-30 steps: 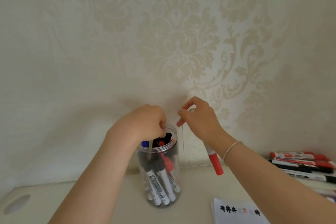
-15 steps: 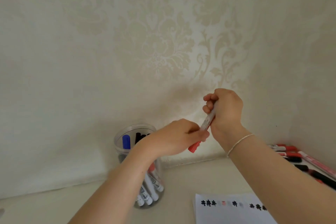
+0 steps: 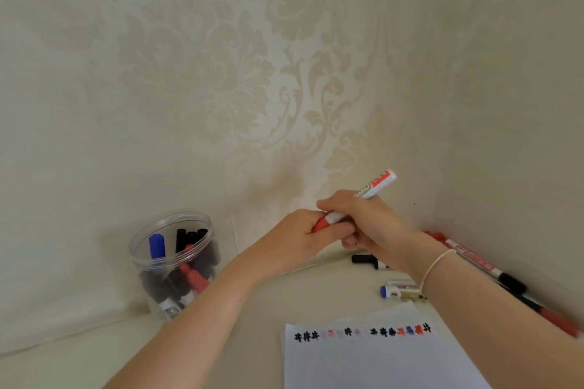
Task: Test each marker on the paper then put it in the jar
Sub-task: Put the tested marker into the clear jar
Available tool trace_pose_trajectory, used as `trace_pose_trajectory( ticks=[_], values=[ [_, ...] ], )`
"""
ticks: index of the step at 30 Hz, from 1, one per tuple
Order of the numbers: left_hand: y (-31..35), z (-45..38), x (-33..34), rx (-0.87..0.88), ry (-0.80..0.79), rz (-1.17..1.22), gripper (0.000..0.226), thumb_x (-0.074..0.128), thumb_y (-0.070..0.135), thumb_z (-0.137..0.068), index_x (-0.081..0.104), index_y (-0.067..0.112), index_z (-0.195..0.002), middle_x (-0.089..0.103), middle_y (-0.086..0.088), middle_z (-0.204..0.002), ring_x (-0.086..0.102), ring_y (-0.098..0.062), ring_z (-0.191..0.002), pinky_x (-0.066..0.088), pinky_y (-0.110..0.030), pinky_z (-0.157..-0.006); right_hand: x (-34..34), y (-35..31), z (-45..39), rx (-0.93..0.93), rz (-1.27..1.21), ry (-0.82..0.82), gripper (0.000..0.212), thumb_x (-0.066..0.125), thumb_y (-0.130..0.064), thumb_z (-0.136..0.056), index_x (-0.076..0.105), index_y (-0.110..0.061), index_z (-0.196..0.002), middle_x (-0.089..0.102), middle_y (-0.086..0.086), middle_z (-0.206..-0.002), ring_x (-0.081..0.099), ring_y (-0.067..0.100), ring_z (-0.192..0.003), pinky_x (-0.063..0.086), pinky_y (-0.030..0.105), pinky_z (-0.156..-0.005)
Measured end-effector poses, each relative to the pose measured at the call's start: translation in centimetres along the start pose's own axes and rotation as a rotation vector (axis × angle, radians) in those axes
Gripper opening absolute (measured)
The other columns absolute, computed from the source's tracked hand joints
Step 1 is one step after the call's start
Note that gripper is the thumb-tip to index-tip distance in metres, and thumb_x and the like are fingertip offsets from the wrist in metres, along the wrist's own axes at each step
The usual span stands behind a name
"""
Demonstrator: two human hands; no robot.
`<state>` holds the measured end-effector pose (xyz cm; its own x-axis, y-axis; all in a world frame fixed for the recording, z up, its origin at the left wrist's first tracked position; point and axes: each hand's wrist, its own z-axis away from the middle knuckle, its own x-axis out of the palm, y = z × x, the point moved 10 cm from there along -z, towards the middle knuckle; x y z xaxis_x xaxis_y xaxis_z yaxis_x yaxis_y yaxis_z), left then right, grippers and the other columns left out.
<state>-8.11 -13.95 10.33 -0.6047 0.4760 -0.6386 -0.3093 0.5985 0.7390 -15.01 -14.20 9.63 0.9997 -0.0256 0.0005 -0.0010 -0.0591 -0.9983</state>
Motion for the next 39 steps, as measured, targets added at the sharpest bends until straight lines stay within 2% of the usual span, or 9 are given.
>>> trace_pose_trajectory(
  ticks=[4, 7, 12, 18, 21, 23, 26, 31, 39],
  values=[
    [-0.8, -0.1, 1.7, -0.046, -0.106, 0.168, 0.051, 0.057, 0.039, -0.092, 0.057, -0.012, -0.088, 0.032, 0.012, -0.049, 0.027, -0.01, -0.046, 0.025, -0.025, -0.05, -0.5, 0.6, 0.8, 0.057, -0.035, -0.068, 0.03, 0.057, -0.011, -0.087, 0.05, -0.013, -0.058, 0.047, 0.0, -0.051, 0.035, 0.011, -0.044, 0.03, 0.021, -0.041],
    [-1.3, -0.2, 2.9, -0.098, -0.18, 0.253, 0.056, 0.057, 0.043, -0.082, 0.055, -0.013, -0.09, 0.028, 0.01, -0.051, 0.025, -0.009, -0.044, 0.026, -0.019, -0.046, -0.8, 1.0, 1.3, 0.063, -0.036, -0.102, 0.03, 0.055, -0.01, -0.087, 0.048, -0.014, -0.058, 0.046, -0.001, -0.051, 0.035, 0.01, -0.043, 0.03, 0.021, -0.04],
    [-1.2, 0.2, 5.0, -0.106, -0.306, 0.449, 0.024, 0.057, 0.038, -0.092, 0.074, 0.027, -0.078, 0.017, 0.005, -0.058, 0.016, -0.01, -0.047, 0.018, -0.023, -0.048, -0.9, 1.1, 2.2, 0.048, -0.024, -0.146, 0.033, 0.051, -0.008, -0.088, 0.046, -0.01, -0.055, 0.044, 0.001, -0.047, 0.032, 0.012, -0.041, 0.023, 0.024, -0.042],
    [-0.7, 0.7, 7.2, -0.113, -0.465, 0.581, 0.037, 0.053, 0.035, -0.094, 0.063, 0.033, -0.058, 0.012, 0.003, -0.053, 0.013, -0.008, -0.041, 0.015, -0.024, -0.046, -1.6, 1.4, 2.8, 0.049, 0.013, -0.18, 0.025, 0.051, -0.009, -0.084, 0.048, -0.008, -0.06, 0.035, 0.005, -0.048, 0.029, 0.014, -0.04, 0.019, 0.023, -0.041],
    [-2.6, 1.4, 6.5, -0.159, -0.453, 0.76, 0.046, 0.058, 0.031, -0.092, 0.032, 0.021, -0.056, 0.017, 0.006, -0.049, 0.018, -0.006, -0.037, 0.025, -0.017, -0.042, -5.6, -0.3, 2.5, -0.015, -0.178, -0.074, 0.014, 0.047, -0.009, -0.076, 0.043, -0.008, -0.063, 0.03, 0.002, -0.041, 0.026, 0.014, -0.036, 0.016, 0.025, -0.043],
    [-4.6, 1.3, 6.0, -0.223, -0.369, 0.613, 0.047, 0.06, 0.03, -0.093, 0.028, 0.021, -0.061, 0.019, 0.005, -0.05, 0.02, -0.009, -0.04, 0.026, -0.018, -0.044, -8.8, -0.2, 2.2, -0.029, -0.18, 0.05, 0.023, 0.043, -0.008, -0.082, 0.042, -0.009, -0.059, 0.029, 0.003, -0.042, 0.025, 0.015, -0.035, 0.019, 0.023, -0.04],
    [-6.8, 0.3, 5.6, -0.243, -0.293, 0.028, 0.046, 0.071, 0.031, -0.085, 0.031, 0.019, -0.064, 0.033, 0.006, -0.051, 0.032, -0.012, -0.047, 0.03, -0.023, -0.052, -10.1, 1.7, 1.9, -0.008, -0.196, 0.18, 0.028, 0.045, -0.01, -0.085, 0.043, -0.011, -0.058, 0.031, 0.003, -0.043, 0.025, 0.015, -0.035, 0.021, 0.022, -0.038],
    [-10.5, 1.8, 6.3, -0.366, -0.513, -0.373, 0.054, 0.082, 0.04, -0.069, 0.032, 0.02, -0.067, 0.041, 0.005, -0.067, 0.033, -0.013, -0.058, 0.027, -0.029, -0.057, -9.5, 6.2, 3.0, 0.097, -0.26, 0.31, 0.025, 0.052, -0.015, -0.088, 0.05, -0.014, -0.063, 0.038, 0.001, -0.048, 0.032, 0.012, -0.038, 0.027, 0.022, -0.039],
    [-12.3, 3.1, 6.7, -0.371, -0.432, -0.386, 0.052, 0.078, 0.04, -0.074, 0.031, 0.02, -0.069, 0.043, 0.007, -0.07, 0.033, -0.013, -0.06, 0.025, -0.029, -0.056, -4.0, 10.4, 3.5, 0.172, -0.397, 0.307, 0.017, 0.063, -0.014, -0.087, 0.054, -0.012, -0.073, 0.055, 0.003, -0.057, 0.054, 0.018, -0.054, 0.048, 0.026, -0.057]
  ],
)
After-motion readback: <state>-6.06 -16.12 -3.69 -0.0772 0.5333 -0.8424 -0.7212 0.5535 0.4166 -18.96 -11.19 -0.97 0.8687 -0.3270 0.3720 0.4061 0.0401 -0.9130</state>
